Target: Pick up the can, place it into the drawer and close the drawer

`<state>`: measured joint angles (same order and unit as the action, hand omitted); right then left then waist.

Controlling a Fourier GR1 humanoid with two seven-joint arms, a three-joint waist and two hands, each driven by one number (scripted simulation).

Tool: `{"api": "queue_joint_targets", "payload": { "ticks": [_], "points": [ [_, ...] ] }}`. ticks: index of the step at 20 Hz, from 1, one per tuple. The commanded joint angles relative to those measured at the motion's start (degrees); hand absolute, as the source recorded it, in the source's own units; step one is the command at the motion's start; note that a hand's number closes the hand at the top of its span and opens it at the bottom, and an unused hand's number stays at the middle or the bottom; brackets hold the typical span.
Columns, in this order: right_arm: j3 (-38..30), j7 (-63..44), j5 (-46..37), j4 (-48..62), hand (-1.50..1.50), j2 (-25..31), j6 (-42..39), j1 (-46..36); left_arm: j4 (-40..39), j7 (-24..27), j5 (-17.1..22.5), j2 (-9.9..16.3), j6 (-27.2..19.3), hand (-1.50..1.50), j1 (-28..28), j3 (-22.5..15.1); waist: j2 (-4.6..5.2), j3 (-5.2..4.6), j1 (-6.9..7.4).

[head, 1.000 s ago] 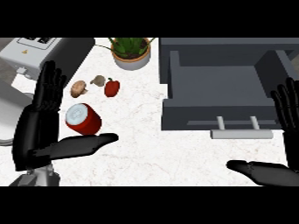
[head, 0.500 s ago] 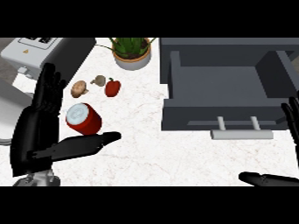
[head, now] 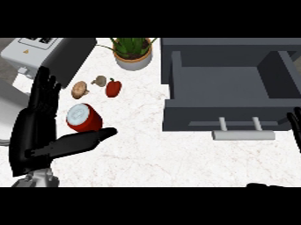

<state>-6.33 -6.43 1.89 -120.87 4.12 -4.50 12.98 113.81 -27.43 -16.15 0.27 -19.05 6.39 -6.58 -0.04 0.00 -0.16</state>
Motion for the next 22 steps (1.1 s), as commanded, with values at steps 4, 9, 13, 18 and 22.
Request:
{"api": "queue_joint_targets", "payload": {
  "ticks": [4,9,13,18,22],
  "points": [
    [-4.45,1.79,3.29,3.14,-1.50,1.29,-2.54,-0.73,-10.58,5.48,4.07,0.12,0.23,-1.50,5.34,4.58,0.07,0.00,-0.17],
    [-1.54,8.27,-0.41,3.10,-1.50,-2.09,-4.14,5.74,-11.93,11.11,5.98,0.83,0.62,-1.50,0.18,4.18,0.01,0.00,-0.12],
    [-3.14,2.04,0.57,2.40,-1.50,-0.64,-2.81,-0.60,-20.86,15.28,6.05,0.05,-0.59,-1.50,5.14,6.37,0.07,-0.01,-0.11],
    [-4.84,2.94,0.58,3.76,-1.50,-0.50,-3.56,-1.34,-20.87,20.50,8.17,-0.25,-0.72,-1.50,-1.18,5.89,0.04,-0.01,0.07],
    [-7.96,3.15,2.85,6.56,-1.50,1.38,-5.37,-2.75,-23.54,20.80,10.36,2.46,1.47,-1.50,1.44,10.13,0.04,0.00,0.05]
  ]
}}
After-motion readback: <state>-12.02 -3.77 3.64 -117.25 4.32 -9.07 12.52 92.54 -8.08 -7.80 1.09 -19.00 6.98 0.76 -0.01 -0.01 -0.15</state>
